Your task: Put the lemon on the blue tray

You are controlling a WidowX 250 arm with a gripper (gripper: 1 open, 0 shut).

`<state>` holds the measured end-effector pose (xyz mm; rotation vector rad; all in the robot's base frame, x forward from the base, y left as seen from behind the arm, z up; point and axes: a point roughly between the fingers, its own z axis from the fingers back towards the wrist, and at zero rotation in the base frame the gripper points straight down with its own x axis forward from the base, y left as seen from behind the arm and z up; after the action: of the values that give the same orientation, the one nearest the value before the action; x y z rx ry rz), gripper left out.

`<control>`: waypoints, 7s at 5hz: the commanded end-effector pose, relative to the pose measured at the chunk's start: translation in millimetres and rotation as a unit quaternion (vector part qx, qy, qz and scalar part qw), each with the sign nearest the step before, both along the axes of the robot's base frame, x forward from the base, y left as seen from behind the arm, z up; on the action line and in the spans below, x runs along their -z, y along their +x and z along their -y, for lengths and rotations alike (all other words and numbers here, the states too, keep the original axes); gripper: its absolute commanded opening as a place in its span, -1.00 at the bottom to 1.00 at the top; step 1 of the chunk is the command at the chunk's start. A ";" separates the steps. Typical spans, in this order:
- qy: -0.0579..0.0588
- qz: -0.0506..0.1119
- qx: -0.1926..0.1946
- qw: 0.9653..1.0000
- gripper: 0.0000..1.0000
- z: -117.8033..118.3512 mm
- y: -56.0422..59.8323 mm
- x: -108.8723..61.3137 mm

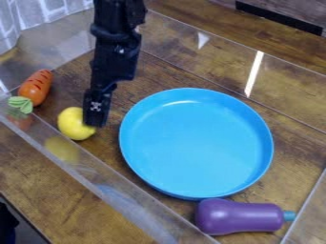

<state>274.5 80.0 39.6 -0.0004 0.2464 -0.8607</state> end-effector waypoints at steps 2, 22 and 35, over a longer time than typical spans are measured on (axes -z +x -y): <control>0.006 0.017 -0.017 1.000 1.00 -21.1 6.9 8.2; 0.019 0.007 -0.100 0.995 -1.00 -54.5 13.7 1.7; 0.058 0.010 -0.109 0.992 -1.00 39.0 -3.2 -74.2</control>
<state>266.7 44.7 96.4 0.0621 0.3386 -0.6167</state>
